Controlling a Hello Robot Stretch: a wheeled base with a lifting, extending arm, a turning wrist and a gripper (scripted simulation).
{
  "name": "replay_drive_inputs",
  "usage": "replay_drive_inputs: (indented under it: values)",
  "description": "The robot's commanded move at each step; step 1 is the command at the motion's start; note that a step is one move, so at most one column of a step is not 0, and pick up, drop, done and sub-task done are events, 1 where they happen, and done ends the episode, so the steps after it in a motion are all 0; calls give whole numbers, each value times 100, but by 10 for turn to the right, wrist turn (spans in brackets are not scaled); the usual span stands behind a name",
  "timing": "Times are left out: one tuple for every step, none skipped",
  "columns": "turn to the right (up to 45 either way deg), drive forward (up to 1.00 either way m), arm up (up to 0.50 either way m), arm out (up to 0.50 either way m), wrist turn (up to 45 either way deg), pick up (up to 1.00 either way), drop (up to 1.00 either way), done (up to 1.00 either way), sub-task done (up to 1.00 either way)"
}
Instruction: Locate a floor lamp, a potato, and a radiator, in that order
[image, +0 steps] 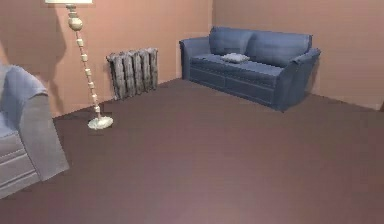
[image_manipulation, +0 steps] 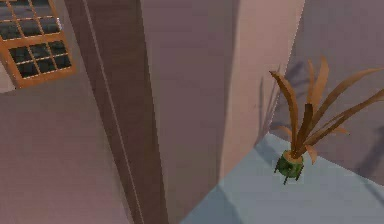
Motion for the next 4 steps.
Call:
replay_drive_inputs:
  values:
    - [-90,0,0,0,0,0,0,0,0]
    - [0,5,0,0,0,0,0,0,0]
    - [-30,0,0,0,0,0,0,0,0]
    - [0,100,0,0,0,0,0,0,0]
